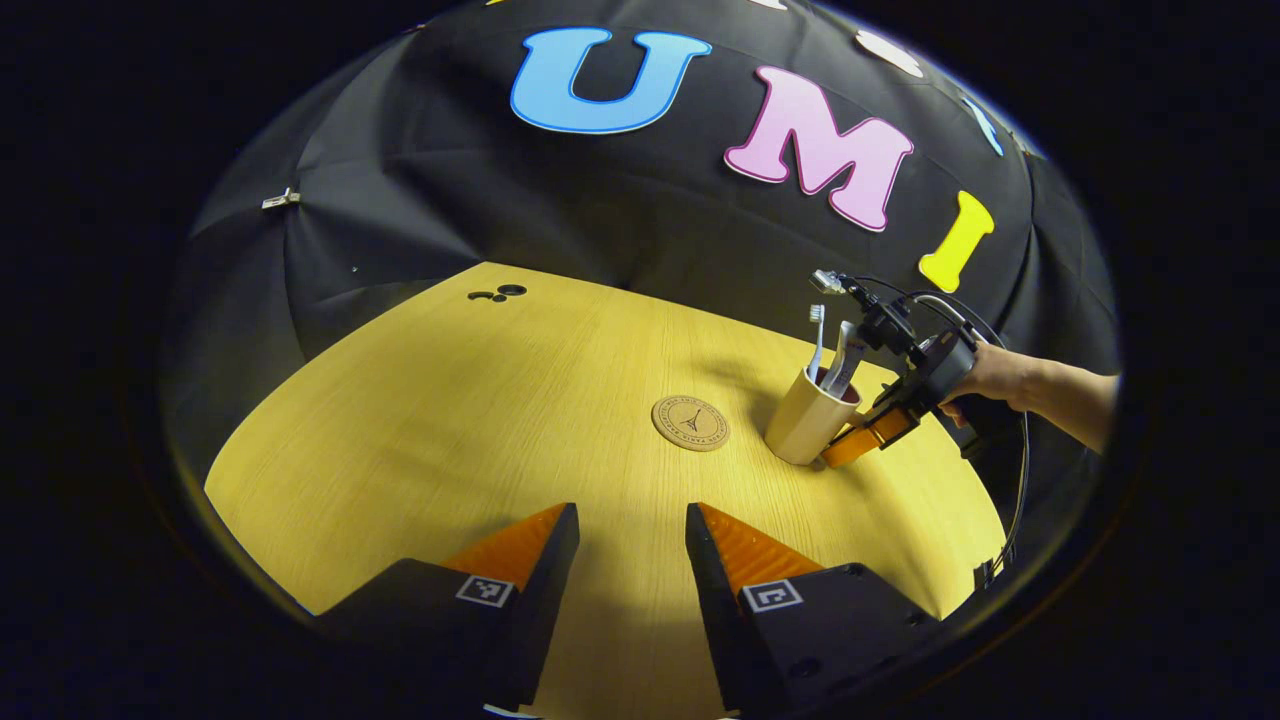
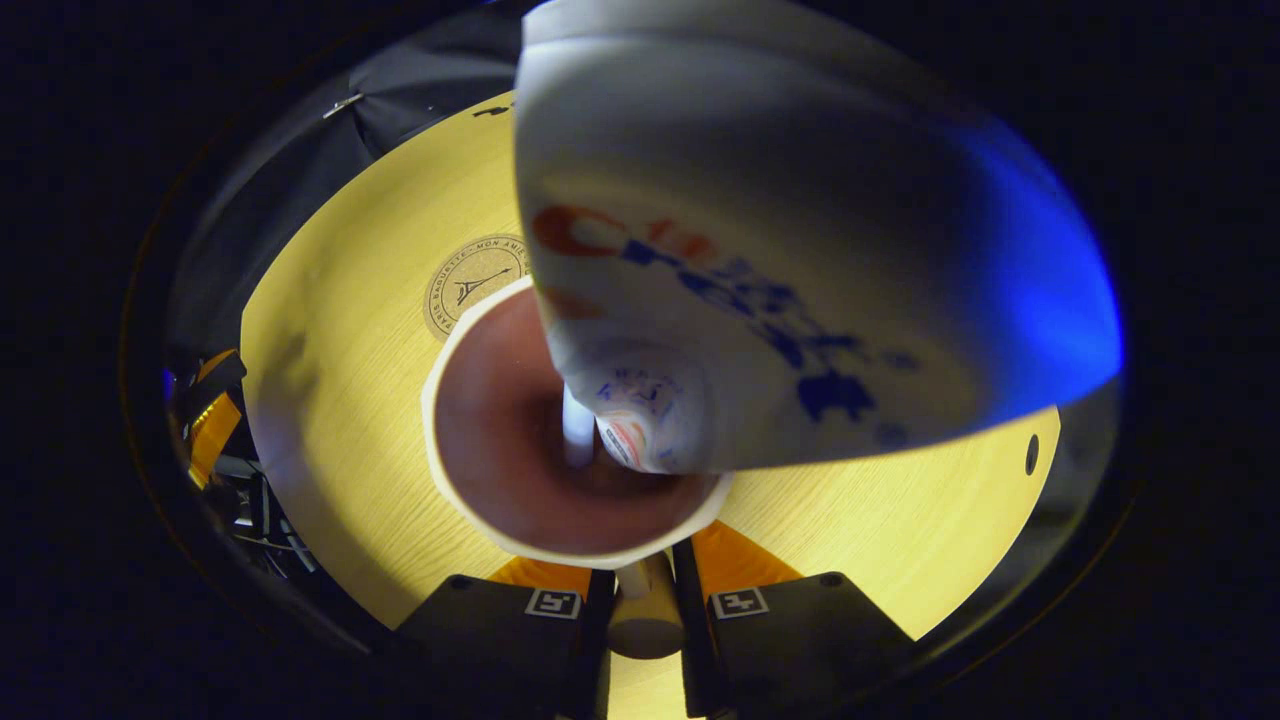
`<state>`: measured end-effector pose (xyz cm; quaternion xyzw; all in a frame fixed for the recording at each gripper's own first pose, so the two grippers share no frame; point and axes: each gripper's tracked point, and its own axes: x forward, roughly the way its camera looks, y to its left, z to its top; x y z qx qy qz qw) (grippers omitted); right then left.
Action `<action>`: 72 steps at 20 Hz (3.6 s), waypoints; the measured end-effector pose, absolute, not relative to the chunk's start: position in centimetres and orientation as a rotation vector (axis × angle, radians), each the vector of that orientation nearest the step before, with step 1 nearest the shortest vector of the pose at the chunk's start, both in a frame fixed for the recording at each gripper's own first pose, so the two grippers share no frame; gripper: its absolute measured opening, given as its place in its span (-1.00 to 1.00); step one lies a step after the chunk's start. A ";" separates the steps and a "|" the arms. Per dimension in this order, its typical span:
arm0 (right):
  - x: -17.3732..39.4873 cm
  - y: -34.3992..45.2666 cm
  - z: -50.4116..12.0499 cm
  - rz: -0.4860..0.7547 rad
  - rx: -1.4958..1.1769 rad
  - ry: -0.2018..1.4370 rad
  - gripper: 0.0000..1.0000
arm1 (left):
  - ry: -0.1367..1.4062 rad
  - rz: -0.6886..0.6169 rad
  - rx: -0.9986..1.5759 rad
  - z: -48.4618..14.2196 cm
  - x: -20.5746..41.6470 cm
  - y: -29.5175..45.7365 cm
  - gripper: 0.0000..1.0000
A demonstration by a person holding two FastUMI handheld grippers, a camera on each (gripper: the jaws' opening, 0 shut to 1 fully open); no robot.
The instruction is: Put the toothbrush and toothpaste on the desktop into the cup, then pick up the cup and place it on the coaster on the desktop.
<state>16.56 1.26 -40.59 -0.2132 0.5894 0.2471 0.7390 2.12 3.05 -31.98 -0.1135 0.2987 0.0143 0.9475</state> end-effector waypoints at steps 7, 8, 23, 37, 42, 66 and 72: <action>17.1 2.5 -38.9 0.508 -0.449 1.247 -0.36 | 0.585 0.008 -0.240 -31.0 1.9 4.0 0.36; 17.2 2.9 -38.7 0.504 -0.443 1.242 -0.36 | 0.581 0.005 -0.244 -30.9 1.8 4.1 0.36; 17.8 8.9 -38.1 0.515 -0.450 1.203 -0.43 | 0.558 -0.011 -0.259 -30.3 0.5 7.6 0.36; 18.4 10.2 -36.9 0.560 -0.412 1.131 -0.36 | 0.559 -0.007 -0.255 -29.8 0.4 8.0 0.36; 18.4 10.0 -36.8 0.598 -0.420 1.130 -0.45 | 0.554 0.002 -0.252 -29.6 -0.3 8.6 0.36; 18.8 9.2 -36.9 0.618 -0.501 1.127 -0.33 | 0.551 0.031 -0.251 -29.0 -0.6 9.5 0.36; 18.4 8.8 -35.8 0.606 -0.476 1.108 -0.17 | 0.546 0.024 -0.240 -28.0 -0.6 8.4 0.36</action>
